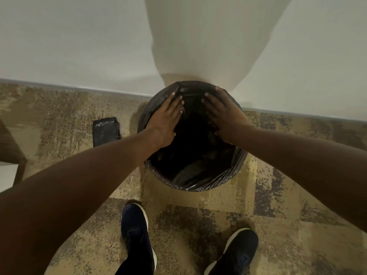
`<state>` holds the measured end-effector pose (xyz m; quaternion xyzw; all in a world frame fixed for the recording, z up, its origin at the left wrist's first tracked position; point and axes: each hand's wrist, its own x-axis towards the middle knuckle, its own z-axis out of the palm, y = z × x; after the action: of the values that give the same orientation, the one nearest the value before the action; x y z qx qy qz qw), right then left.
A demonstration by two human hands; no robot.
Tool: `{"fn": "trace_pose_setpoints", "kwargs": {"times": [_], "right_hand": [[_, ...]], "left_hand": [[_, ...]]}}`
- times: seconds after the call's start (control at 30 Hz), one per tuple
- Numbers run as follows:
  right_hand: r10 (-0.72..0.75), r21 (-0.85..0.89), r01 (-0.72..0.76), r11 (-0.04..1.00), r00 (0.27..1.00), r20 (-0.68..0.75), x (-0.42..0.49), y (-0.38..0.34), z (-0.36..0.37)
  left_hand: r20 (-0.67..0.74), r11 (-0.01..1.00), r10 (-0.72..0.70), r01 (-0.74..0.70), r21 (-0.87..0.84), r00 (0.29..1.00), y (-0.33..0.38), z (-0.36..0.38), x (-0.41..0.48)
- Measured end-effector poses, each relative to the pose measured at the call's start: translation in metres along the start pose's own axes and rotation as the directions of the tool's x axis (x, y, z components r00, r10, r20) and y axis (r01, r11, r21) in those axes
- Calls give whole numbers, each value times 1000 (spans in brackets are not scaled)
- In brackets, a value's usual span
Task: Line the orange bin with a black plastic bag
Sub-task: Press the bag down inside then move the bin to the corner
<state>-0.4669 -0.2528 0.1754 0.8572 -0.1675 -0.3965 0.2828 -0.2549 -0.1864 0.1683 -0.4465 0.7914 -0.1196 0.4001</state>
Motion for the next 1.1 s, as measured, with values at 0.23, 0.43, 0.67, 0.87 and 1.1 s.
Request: {"fn": "trace_pose_setpoints", "kwargs": {"times": [0.23, 0.43, 0.67, 0.87, 1.1], "right_hand": [[174, 558, 84, 825, 903, -393, -19, 10, -7], [654, 972, -196, -125, 720, 230, -70, -10, -19], [467, 644, -214, -734, 528, 709, -69, -57, -37], [386, 517, -180, -837, 475, 791, -71, -57, -19], [232, 379, -232, -896, 482, 845, -86, -77, -17]], "left_hand": [[-366, 915, 1, -148, -375, 931, 1, 4, -22], [-128, 436, -622, 205, -876, 772, 15, 13, -66], [423, -381, -630, 215, -899, 651, 42, 12, -74], [604, -601, -548, 229, -766, 579, 30, 25, -75], [736, -797, -359, 221, -561, 574, 43, 11, -98]]}}
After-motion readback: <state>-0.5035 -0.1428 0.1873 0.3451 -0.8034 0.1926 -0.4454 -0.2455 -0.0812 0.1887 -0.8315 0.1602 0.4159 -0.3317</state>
